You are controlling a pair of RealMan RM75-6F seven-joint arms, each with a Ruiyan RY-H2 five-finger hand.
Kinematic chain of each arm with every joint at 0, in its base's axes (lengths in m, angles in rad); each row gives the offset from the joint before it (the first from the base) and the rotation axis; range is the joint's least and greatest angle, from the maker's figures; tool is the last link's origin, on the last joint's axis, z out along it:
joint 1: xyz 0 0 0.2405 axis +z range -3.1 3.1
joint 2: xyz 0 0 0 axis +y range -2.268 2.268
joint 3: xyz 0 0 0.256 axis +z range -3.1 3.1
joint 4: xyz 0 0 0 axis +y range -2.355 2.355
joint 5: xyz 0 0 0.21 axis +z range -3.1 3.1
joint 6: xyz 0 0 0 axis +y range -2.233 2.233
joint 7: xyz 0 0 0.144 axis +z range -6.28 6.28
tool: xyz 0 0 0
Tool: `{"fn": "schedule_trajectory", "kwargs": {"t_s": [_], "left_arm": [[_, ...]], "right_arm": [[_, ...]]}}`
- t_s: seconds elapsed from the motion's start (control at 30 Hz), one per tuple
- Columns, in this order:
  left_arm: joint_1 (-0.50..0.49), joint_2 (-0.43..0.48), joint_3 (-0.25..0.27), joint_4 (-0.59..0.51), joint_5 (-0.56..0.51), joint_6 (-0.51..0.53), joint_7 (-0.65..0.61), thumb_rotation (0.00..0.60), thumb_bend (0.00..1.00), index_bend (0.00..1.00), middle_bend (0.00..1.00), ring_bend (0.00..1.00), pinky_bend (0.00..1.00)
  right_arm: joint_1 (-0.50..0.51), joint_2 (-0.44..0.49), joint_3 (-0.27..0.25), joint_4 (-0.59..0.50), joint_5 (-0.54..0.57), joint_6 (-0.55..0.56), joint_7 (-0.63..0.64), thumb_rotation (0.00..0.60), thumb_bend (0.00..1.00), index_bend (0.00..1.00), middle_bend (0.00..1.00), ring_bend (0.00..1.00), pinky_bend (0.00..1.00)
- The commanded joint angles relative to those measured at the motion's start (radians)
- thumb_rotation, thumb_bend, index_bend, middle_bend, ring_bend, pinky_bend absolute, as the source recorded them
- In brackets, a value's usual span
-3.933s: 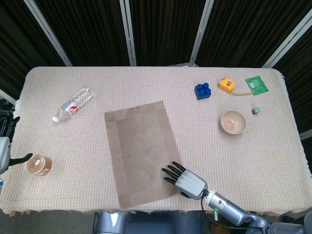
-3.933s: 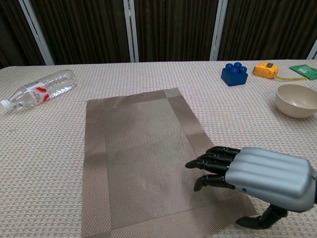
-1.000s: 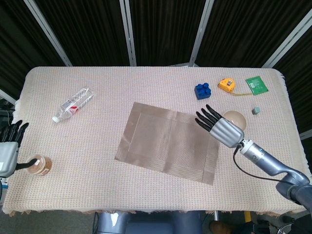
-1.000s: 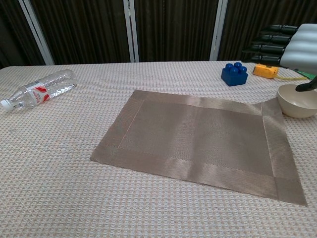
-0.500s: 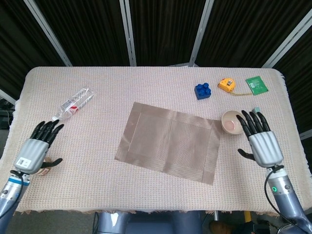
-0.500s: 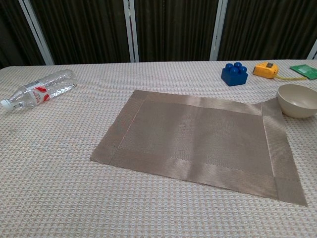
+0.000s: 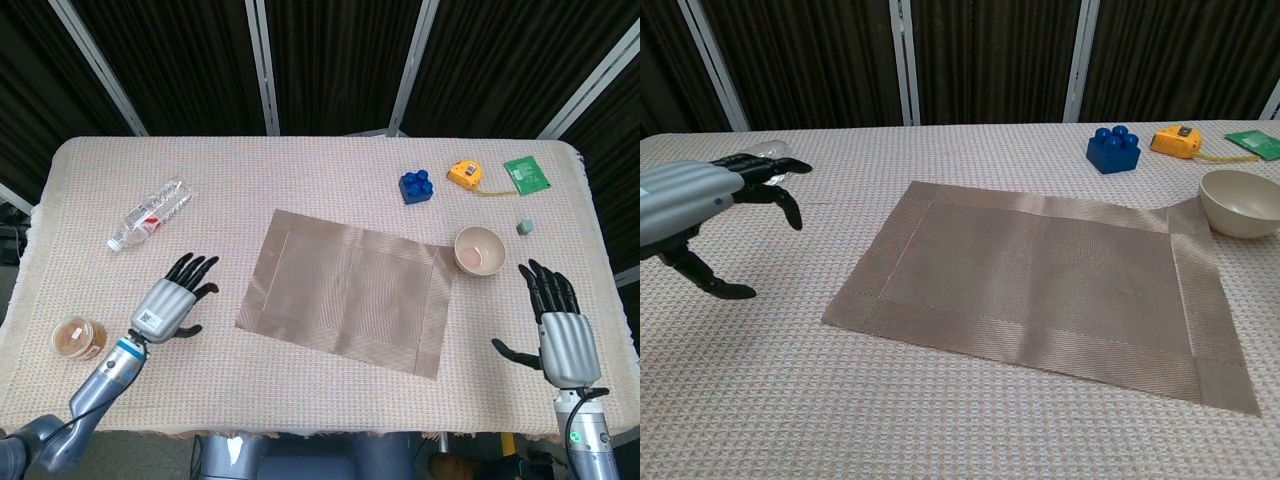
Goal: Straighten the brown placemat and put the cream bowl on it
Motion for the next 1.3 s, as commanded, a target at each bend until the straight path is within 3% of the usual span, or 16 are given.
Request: {"fn": "schedule_trajectory", "kwargs": {"t_s": [0.03,0.37,0.93,1.3], "left_arm": [[-0.041,-0.080,0.004,0.088,0.005,-0.038,0.008,0.600,0.16,0.34,0.00,0.00,0.00],[-0.083,-0.213,0.015,0.240,-0.020,-0.084,-0.050,0.600,0.21,0.35,0.00,0.00,0.00],[-0.119,-0.272,0.041,0.315,0.001,-0.082,-0.080,0.600,0.23,0.35,0.00,0.00,0.00],[-0.142,-0.292,0.030,0.300,-0.011,-0.073,-0.053,0.600,0.41,0.39,0.00,0.00,0.00]], "right_arm": [[-0.006,-0.017,0.010,0.037,0.005,-0.004,-0.001,0.600,0.00,0.00,0.00,0.00,0.00],[-0.017,-0.007,0.017,0.032,-0.003,-0.017,-0.008,0.600,0.00,0.00,0.00,0.00,0.00],[-0.033,-0.015,0.032,0.020,-0.023,-0.003,-0.030,0.600,0.00,0.00,0.00,0.00,0.00],[-0.048,-0.006,0.036,0.001,-0.053,0.007,-0.019,0.600,0.00,0.00,0.00,0.00,0.00]]}}
